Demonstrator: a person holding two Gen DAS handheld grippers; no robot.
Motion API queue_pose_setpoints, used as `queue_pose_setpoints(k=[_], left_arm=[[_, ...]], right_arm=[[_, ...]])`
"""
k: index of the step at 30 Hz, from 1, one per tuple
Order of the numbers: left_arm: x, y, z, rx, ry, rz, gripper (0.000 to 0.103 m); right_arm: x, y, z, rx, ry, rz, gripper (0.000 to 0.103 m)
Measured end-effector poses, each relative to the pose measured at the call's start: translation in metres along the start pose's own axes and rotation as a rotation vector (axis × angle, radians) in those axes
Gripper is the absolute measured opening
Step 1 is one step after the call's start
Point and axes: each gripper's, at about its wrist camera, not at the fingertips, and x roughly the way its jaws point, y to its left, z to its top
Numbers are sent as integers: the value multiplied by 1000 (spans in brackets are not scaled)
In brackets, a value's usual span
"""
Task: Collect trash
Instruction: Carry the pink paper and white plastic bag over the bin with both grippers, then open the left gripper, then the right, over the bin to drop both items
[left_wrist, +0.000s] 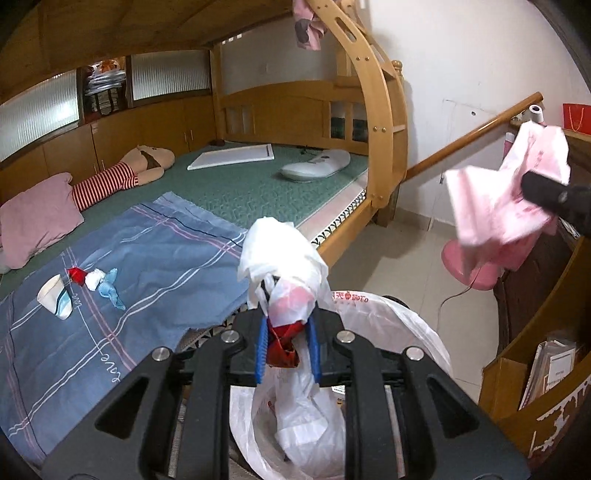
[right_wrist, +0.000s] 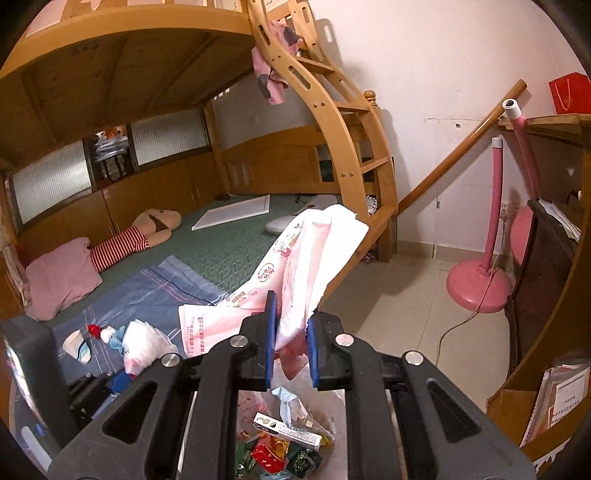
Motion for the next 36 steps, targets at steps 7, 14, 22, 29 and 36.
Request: queue_pose_setpoints(k=[7, 14, 22, 29, 36], left_arm=[[9, -6, 0, 13, 8, -1, 52], [5, -7, 0, 16, -12, -1, 79], [-13, 37, 7, -64, -55, 54, 81], [-46, 99, 17, -184, -139, 139, 83], [-58, 124, 18, -222, -154, 178, 84]], right_arm=[[-3, -7, 0, 13, -2, 1, 15], [1, -6, -5, 12, 17, 3, 15], [24, -2, -20, -10, 101, 12, 15], [58, 14, -52, -50, 252, 35, 15], [79, 34, -80, -110, 369, 41, 22]])
